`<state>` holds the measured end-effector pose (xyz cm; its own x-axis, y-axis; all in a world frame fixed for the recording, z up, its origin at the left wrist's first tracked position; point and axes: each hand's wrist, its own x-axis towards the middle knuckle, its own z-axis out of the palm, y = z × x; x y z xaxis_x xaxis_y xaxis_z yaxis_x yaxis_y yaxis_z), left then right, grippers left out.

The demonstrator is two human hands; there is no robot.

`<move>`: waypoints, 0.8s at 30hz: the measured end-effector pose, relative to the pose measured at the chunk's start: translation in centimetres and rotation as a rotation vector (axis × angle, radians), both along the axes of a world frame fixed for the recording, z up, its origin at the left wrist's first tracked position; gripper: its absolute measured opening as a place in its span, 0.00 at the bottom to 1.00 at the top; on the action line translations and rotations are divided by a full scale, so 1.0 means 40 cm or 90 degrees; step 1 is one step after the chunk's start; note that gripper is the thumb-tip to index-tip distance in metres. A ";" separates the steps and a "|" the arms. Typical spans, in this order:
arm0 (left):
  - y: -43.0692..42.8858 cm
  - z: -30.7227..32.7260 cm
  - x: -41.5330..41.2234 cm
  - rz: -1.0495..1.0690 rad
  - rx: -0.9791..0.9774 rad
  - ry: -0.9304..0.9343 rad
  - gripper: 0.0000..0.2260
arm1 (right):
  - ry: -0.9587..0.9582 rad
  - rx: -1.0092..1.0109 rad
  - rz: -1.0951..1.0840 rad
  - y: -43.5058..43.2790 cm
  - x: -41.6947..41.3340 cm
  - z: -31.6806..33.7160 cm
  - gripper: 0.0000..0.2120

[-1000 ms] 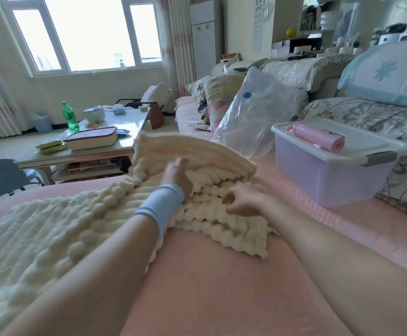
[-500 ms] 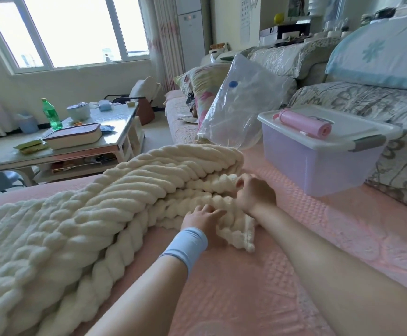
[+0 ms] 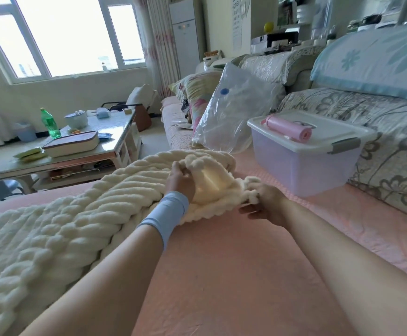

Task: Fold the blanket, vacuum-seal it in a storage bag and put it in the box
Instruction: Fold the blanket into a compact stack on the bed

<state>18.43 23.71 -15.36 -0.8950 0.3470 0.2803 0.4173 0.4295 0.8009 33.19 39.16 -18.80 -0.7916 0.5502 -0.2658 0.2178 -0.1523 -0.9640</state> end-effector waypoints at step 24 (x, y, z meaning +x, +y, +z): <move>-0.329 -0.257 0.176 -0.246 -0.712 0.391 0.22 | -0.477 1.032 0.447 -0.117 0.121 -0.105 0.28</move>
<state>25.48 10.54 -25.65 -0.5202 0.8540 -0.0004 0.8239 0.5017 -0.2636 38.02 34.47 -22.99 -0.9331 0.2640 -0.2441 0.2074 0.9497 0.2345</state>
